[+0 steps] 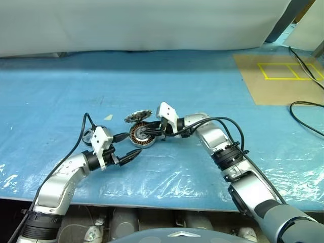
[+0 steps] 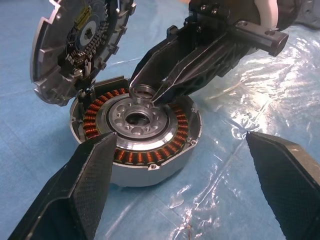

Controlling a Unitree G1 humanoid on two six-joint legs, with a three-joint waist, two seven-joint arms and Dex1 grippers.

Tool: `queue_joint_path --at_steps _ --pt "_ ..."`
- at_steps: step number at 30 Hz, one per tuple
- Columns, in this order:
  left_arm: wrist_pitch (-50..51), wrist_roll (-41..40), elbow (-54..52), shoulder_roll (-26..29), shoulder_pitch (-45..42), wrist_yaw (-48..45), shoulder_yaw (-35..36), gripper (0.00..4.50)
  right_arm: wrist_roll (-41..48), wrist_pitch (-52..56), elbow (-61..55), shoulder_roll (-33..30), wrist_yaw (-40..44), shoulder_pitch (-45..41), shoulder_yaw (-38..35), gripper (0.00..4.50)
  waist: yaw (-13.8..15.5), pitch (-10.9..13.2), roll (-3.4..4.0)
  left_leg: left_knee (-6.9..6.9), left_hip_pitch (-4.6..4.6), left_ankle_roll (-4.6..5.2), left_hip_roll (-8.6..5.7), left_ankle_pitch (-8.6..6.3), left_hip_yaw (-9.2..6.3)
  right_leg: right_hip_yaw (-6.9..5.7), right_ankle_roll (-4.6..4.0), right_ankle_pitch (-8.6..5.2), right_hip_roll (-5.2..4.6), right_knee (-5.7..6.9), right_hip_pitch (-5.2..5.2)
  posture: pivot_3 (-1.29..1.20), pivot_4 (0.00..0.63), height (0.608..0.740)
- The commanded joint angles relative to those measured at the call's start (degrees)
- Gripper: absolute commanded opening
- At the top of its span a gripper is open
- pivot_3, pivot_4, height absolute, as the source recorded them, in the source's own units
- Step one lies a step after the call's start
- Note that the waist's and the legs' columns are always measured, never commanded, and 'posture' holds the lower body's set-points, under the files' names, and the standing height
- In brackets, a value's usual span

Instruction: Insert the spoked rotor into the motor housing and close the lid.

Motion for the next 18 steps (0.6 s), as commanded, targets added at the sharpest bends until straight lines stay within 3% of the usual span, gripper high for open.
queue_joint_path --at_steps 1,18 --pt "-0.31 -0.58 -2.8 -0.14 0.52 0.63 0.99 4.36 -0.82 -2.2 -0.35 0.71 1.03 -1.09 0.73 0.66 -0.01 0.0 0.0 0.0 0.0 0.0 0.0 0.0 0.0 0.0 0.0 0.0 0.0 0.0 0.0 0.0 0.15 0.74" --pt "-0.51 -0.2 -2.37 -0.9 0.13 1.25 0.07 4.36 -3.47 -6.51 4.92 2.68 0.24 -3.16 -0.02 0.66 -0.04 0.0 0.0 0.04 0.02 0.0 0.01 0.0 0.0 0.0 0.0 0.0 0.0 0.06 0.0 0.0 0.15 0.74"
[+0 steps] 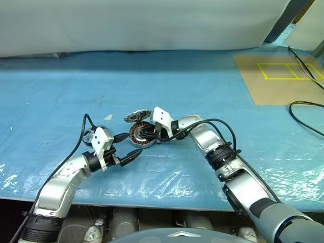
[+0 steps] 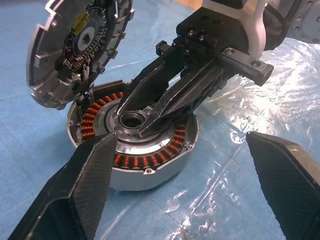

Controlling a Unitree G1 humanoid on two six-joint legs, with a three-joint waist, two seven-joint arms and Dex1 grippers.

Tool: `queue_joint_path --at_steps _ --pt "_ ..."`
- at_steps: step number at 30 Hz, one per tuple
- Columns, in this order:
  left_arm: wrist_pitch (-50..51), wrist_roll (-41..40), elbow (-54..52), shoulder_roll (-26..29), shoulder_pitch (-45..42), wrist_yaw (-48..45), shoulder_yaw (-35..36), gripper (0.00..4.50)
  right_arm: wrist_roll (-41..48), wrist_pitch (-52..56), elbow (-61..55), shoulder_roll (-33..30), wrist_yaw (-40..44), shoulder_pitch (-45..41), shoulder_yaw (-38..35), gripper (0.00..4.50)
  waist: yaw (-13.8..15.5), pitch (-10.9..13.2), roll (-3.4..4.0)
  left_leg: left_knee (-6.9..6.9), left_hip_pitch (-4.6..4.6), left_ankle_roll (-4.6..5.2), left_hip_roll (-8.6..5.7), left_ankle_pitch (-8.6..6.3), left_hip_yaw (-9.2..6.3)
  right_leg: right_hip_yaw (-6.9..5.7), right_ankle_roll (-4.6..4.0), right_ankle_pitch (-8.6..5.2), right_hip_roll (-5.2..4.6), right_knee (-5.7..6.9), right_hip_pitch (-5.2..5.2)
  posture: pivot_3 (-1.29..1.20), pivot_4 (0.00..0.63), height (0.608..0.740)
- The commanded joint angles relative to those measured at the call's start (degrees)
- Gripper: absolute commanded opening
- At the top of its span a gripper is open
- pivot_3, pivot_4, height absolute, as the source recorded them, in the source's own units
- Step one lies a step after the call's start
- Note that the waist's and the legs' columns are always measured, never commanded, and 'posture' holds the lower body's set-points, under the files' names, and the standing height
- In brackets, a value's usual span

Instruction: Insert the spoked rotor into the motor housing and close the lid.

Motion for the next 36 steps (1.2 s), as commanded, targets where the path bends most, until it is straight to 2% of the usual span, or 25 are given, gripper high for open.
queue_joint_path --at_steps 1,36 --pt "-0.6 -0.15 -1.06 -0.31 -0.53 -0.02 0.23 4.36 0.22 -1.13 -0.53 -0.04 0.5 -1.36 -1.01 0.66 0.01 0.0 0.0 0.0 0.0 0.0 0.0 0.0 0.0 0.0 0.0 0.0 0.0 0.0 0.0 0.0 0.15 0.74" --pt "-1.6 0.79 1.45 -1.11 -1.5 -1.04 -0.6 4.36 -1.14 -1.22 -0.3 -0.45 1.05 -0.93 -1.34 0.66 0.02 0.0 0.0 0.04 0.0 0.0 0.01 0.0 0.0 0.0 0.0 0.0 0.0 0.03 0.0 0.0 0.15 0.74"
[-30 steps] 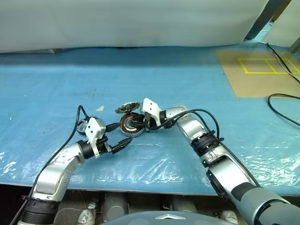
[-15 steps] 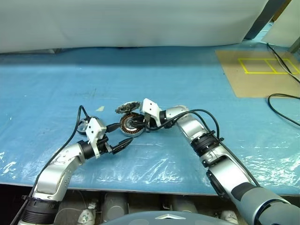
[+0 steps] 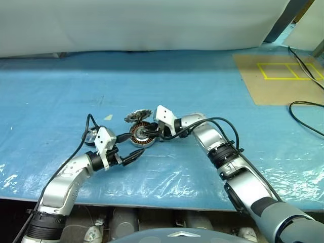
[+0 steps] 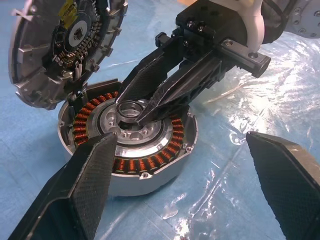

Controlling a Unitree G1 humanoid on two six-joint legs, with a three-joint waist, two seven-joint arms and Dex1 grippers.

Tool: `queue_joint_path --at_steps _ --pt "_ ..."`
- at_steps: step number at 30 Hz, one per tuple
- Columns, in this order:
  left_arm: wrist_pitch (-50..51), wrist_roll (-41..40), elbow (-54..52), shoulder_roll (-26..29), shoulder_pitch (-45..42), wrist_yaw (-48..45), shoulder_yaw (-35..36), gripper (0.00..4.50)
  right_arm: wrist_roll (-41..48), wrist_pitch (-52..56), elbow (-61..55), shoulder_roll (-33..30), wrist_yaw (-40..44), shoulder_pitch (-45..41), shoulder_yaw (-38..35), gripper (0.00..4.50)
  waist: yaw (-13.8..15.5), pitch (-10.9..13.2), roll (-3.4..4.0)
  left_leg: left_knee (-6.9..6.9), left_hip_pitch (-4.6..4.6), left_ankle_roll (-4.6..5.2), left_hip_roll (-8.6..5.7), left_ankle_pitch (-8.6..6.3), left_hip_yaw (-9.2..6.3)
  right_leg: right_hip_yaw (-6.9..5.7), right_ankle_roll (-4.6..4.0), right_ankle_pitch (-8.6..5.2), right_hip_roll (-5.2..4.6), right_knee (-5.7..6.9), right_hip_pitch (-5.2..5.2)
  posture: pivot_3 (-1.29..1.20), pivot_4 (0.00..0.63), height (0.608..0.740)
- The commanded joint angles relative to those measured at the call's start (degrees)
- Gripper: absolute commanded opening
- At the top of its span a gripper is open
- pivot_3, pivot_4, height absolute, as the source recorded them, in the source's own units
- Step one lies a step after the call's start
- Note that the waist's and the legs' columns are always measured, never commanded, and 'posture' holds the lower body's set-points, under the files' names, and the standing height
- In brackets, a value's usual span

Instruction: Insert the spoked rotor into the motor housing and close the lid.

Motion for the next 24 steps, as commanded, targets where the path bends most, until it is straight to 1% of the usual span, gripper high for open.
queue_joint_path --at_steps 1,12,20,24 --pt "-1.15 -0.07 -0.62 -0.06 -0.06 -0.48 0.43 4.36 0.07 -0.26 -0.74 0.34 0.43 -0.72 -0.06 0.66 0.0 0.0 0.0 0.0 0.0 0.0 0.0 0.0 0.0 0.0 0.0 0.0 0.0 0.0 0.0 0.0 0.15 0.74" --pt "-0.76 -0.12 -1.03 -0.17 0.08 -0.25 0.34 4.36 -0.14 0.25 -2.81 0.28 1.38 0.13 0.67 0.66 0.0 0.0 0.0 0.0 0.0 0.0 0.0 0.0 0.0 0.0 0.0 0.0 0.0 0.0 0.0 0.0 0.15 0.74" --pt "-0.64 -0.02 -1.0 -0.34 -0.16 -0.17 0.09 4.36 -0.5 -0.16 -1.21 0.33 0.33 -0.56 0.02 0.66 -0.01 0.0 0.0 0.0 0.0 0.0 0.0 0.0 0.0 0.0 0.0 0.0 0.0 0.0 0.0 0.0 0.15 0.74" --pt "-0.34 -0.03 -1.43 -0.4 -0.03 -0.1 -0.05 4.36 -1.5 -0.73 -0.82 -0.19 0.5 -0.1 0.86 0.66 -0.01 0.0 0.0 0.0 0.0 0.0 0.0 0.0 0.0 0.0 0.0 0.0 0.0 0.0 0.0 0.0 0.15 0.74"
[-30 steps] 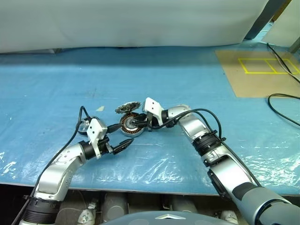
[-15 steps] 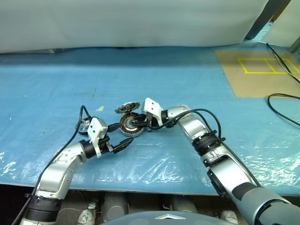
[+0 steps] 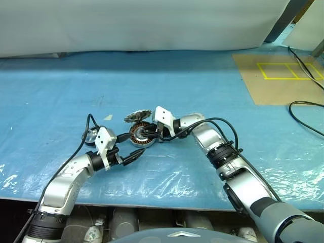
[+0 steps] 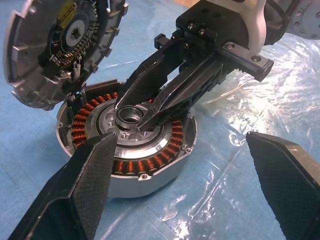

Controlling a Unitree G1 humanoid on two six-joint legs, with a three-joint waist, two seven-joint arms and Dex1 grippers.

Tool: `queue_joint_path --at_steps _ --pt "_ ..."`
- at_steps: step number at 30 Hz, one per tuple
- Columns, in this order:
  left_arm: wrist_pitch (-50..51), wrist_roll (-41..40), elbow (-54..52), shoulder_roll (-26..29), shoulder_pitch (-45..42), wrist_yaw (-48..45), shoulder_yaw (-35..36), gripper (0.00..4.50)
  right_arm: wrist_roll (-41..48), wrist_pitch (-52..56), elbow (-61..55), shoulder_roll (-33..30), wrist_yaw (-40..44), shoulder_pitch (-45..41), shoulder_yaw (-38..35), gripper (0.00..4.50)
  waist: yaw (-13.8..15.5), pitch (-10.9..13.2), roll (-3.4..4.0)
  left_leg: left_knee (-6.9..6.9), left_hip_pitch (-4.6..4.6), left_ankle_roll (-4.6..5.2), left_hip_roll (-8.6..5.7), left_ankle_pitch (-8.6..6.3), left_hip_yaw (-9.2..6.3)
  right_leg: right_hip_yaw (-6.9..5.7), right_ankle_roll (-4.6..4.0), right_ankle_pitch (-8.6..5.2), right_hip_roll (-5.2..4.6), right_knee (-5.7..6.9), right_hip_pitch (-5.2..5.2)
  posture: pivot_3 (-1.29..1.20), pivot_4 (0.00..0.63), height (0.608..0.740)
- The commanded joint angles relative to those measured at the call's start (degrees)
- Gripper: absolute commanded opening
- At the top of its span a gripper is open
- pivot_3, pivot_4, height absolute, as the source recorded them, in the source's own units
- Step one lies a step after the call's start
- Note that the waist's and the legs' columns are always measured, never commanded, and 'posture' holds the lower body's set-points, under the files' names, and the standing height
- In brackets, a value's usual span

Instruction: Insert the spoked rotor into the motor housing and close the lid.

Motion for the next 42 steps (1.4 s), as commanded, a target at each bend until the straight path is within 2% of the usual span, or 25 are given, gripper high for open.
queue_joint_path --at_steps 1,6,18,21,26,37,42 --pt "-0.14 -0.2 -1.52 0.04 -0.05 -0.09 0.04 4.36 -0.63 -0.41 -0.45 -0.29 0.19 -0.01 0.48 0.66 -0.01 0.0 0.0 0.0 0.0 0.0 0.0 0.0 0.0 0.0 0.0 0.0 0.0 0.0 0.0 0.0 0.15 0.74" --pt "0.19 -0.32 -1.47 0.14 -0.29 -0.03 0.29 4.36 -0.17 0.69 -1.73 0.04 0.39 0.34 0.28 2.22 -0.01 0.0 0.0 0.01 0.01 0.0 0.0 0.0 0.0 0.0 0.0 0.0 0.0 0.01 0.0 0.0 0.15 0.74" --pt "0.42 -0.39 -0.8 0.18 -0.8 -0.39 0.43 4.36 7.67 9.27 -9.35 -0.73 3.21 -1.29 -5.47 2.22 0.04 0.0 0.0 0.0 -0.01 0.0 0.01 0.0 0.0 0.0 0.0 0.0 0.0 0.0 -0.01 0.0 0.15 0.74" --pt "0.21 -0.29 -0.3 0.02 -0.95 -0.49 0.34 4.36 8.65 10.71 -11.18 -0.68 3.55 -0.15 -5.27 1.64 0.04 0.0 0.0 0.0 0.0 0.0 0.01 0.0 0.0 0.0 0.0 0.0 0.0 0.01 -0.01 0.0 0.15 0.74" --pt "-0.35 -0.07 0.44 -0.05 -0.95 -0.84 0.27 4.36 6.6 9.92 -9.9 -0.45 2.89 1.5 -2.12 0.01 0.03 0.0 0.0 0.0 -0.01 0.0 0.01 0.0 0.0 0.0 0.0 0.0 0.0 0.0 -0.01 0.0 0.15 0.74" --pt "-1.1 0.14 0.64 -0.11 -0.37 -1.06 0.27 4.36 3.96 5.53 -3.82 2.17 -3.61 -0.55 -2.39 0.01 0.01 0.0 0.0 0.0 -0.01 -0.01 0.0 0.0 0.0 0.0 0.0 0.0 0.0 0.0 -0.02 0.0 0.15 0.74" --pt "-1.25 0.3 0.68 -0.37 -0.49 -1.04 -0.13 4.36 -1.8 1.34 -0.05 1.33 -5.06 0.62 2.15 0.01 -0.02 0.0 0.0 0.0 -0.01 -0.01 0.0 0.0 0.0 0.0 0.0 0.0 0.0 0.0 -0.01 0.0 0.15 0.74"
